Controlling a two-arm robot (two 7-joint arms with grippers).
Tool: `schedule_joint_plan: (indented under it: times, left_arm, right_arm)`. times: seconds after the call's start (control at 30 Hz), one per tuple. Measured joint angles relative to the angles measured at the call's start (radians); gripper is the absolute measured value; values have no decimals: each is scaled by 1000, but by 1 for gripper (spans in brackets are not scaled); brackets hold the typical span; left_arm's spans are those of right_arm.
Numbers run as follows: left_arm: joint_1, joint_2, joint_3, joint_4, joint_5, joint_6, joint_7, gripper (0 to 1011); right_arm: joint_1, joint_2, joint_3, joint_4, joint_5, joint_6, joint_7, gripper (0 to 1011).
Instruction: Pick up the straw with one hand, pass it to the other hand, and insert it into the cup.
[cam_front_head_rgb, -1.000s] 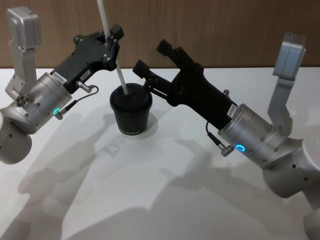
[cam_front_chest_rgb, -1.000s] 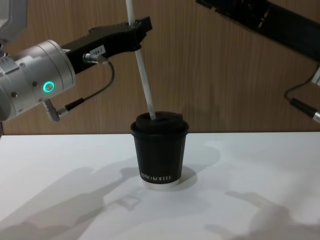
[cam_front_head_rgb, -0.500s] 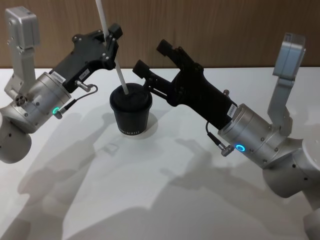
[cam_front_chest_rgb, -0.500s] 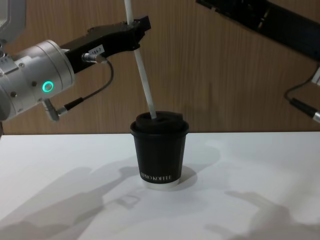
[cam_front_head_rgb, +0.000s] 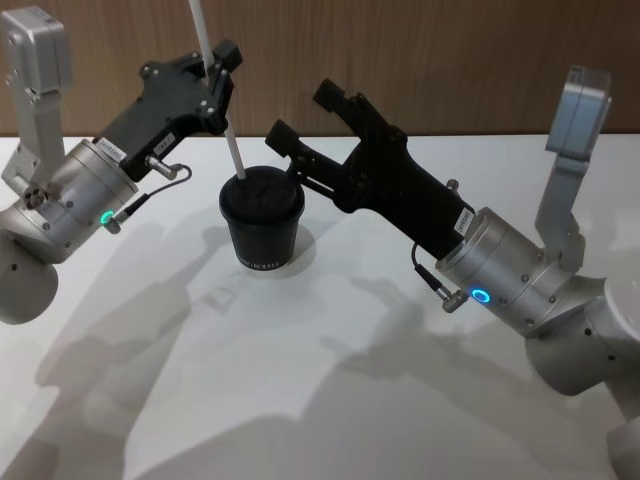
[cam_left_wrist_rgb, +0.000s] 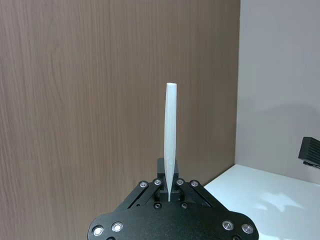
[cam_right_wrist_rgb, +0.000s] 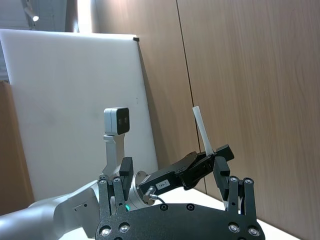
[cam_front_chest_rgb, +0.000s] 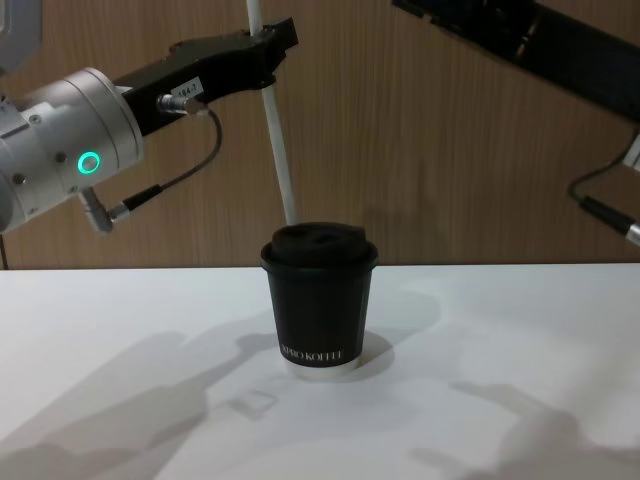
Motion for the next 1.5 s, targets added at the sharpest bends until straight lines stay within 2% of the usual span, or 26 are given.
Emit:
schedule_joint_plan:
  times: [0.3,1.2,1.37,1.5]
  left_arm:
    - [0,-3,-6,4,3,5,-7,0]
    - [-23,-35,-12,75,17,19,-35,4]
    - [-28,-38,-8,83,31,31,-32,84]
    - [-30,-40,-3,88,42,41,-27,227]
  right_arm:
    - [0,0,0,0,0,0,0,1001]
    - [0,0,0,0,0,0,0,1001]
    - [0,0,0,0,0,0,0,1001]
    - [0,0,0,0,0,0,0,1001]
